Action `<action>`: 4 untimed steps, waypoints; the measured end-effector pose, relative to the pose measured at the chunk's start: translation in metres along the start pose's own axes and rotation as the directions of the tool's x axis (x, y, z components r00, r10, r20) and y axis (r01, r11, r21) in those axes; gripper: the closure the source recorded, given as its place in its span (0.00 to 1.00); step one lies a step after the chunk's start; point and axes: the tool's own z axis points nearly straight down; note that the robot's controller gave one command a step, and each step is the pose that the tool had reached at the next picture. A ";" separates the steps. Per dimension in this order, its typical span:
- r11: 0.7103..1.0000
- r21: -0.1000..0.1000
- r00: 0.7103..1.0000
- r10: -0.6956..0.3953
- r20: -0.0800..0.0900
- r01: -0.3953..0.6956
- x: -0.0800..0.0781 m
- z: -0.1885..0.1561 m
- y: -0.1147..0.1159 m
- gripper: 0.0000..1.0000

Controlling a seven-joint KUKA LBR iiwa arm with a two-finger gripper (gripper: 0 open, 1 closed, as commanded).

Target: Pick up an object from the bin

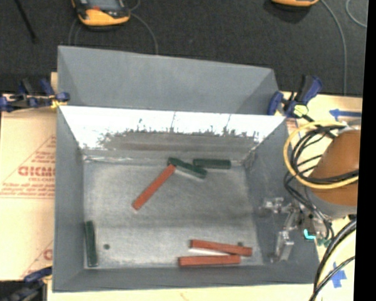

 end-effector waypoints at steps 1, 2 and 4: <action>1.000 0.002 1.000 -0.003 0.007 0.003 -0.002 -0.003 0.000 0.00; 0.995 0.006 0.995 -0.095 0.014 0.095 -0.003 0.026 0.013 0.00; 0.890 0.006 0.890 -0.455 0.006 0.455 0.004 0.067 0.057 1.00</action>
Offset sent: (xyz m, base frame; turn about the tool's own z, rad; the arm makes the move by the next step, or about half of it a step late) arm -0.0016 0.0322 -0.0668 -0.2051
